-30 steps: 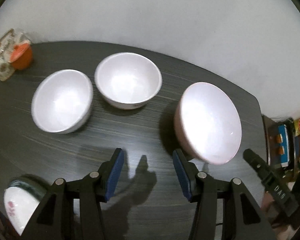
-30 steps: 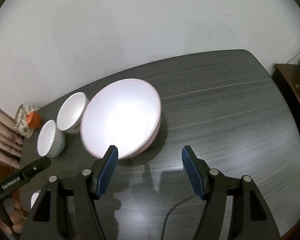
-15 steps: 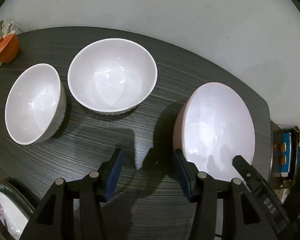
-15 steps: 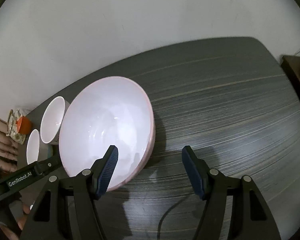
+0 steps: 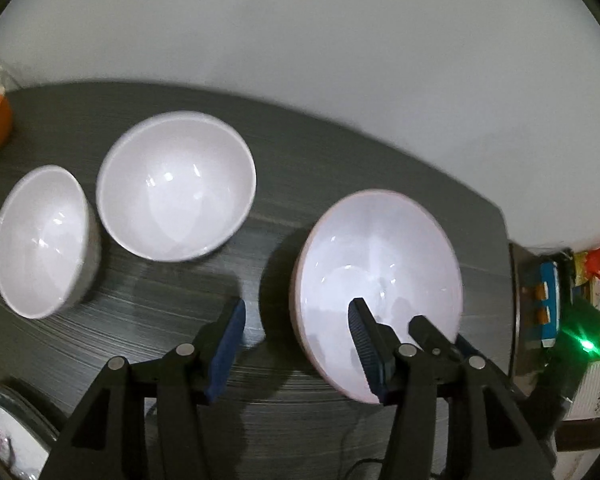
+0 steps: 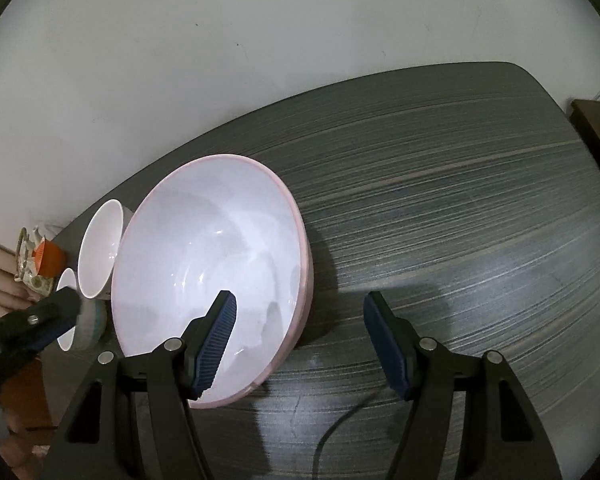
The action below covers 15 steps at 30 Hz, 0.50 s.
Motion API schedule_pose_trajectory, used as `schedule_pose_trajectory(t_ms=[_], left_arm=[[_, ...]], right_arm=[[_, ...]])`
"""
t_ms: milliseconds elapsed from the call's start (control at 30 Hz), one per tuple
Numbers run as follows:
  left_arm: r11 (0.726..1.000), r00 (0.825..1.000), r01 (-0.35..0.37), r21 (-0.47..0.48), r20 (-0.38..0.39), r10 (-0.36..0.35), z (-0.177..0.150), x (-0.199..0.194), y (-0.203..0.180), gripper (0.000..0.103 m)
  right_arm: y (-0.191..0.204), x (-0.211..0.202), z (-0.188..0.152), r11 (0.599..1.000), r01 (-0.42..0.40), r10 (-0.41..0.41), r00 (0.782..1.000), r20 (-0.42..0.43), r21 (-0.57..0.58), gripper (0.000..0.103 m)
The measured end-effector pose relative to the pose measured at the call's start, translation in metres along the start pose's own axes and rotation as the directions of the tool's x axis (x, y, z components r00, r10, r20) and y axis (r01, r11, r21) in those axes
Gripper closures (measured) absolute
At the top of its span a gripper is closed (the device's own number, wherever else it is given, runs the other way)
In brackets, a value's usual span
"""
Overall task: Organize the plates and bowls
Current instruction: 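Grasp the rim of the pink-rimmed bowl with both grippers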
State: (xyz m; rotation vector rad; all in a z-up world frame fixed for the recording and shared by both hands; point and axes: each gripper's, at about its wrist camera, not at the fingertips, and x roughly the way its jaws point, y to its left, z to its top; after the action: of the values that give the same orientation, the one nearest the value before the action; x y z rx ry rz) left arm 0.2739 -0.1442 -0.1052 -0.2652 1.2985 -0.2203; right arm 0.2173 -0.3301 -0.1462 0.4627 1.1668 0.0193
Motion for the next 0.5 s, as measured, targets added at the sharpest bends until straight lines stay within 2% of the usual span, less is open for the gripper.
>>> schedule_pose_trajectory(t_ms=[167,400,500], left_arm=[[1.0,1.0,-0.021,-0.02,-0.02,0.02,0.008,0.023,0.002,0.048],[0.999,1.0,-0.008,-0.031,-0.008,0.007,0.007,0.033,0.005,0.049],[1.0,1.0,-0.004,-0.007,-0.005,0.004,0.005,0.033,0.005,0.066]], right_arm=[[0.001,0.007,0.001,1.0,0.018,-0.018,1.0,-0.006,-0.001,0.039],[0.006,0.02,0.004,1.0,0.019,-0.019,1.0,-0.015,0.006,0.042],[0.006,0.022,0.003,1.0,0.016,-0.016,1.0,-0.017,0.003,0.047]])
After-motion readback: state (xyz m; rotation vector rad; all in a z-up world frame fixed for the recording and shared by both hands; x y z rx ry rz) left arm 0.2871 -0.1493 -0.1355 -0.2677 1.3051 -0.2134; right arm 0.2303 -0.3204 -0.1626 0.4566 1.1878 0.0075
